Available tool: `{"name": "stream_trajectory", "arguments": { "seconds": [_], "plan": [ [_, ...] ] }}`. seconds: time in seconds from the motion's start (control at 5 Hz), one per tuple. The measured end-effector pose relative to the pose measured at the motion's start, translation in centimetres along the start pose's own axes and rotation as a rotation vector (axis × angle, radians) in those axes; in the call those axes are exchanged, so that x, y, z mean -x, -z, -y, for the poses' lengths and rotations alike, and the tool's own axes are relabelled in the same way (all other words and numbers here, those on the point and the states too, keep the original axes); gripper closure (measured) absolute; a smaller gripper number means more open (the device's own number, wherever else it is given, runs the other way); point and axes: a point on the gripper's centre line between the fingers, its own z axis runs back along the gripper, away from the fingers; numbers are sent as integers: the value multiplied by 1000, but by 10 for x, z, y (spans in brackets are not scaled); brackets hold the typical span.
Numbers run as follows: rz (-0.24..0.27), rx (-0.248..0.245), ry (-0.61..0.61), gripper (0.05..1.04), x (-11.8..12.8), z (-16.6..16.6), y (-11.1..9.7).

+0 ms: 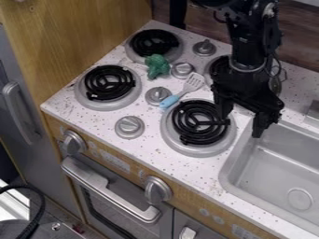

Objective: Move the green object to the lower-left burner

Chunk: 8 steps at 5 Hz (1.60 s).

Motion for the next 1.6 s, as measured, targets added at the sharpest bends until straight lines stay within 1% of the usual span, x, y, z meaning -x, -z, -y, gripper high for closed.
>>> {"name": "stream_trajectory", "arguments": {
  "seconds": [0.2,0.4,0.6,0.8,1.0,1.2,1.4,1.6],
  "plan": [
    [-38,-2,-6,85,7,-2,10],
    [-48,-15,-91,85,2,-27,13],
    [-59,-42,-208,85,-12,-71,18],
    [-9,-83,-302,85,-33,-123,26],
    [24,-109,-405,85,-56,-181,33],
    [25,-141,-443,85,-70,-226,36],
    [-13,-167,-450,85,-68,-246,43],
    [-22,-191,-447,85,-65,-252,44]
  ]
}}
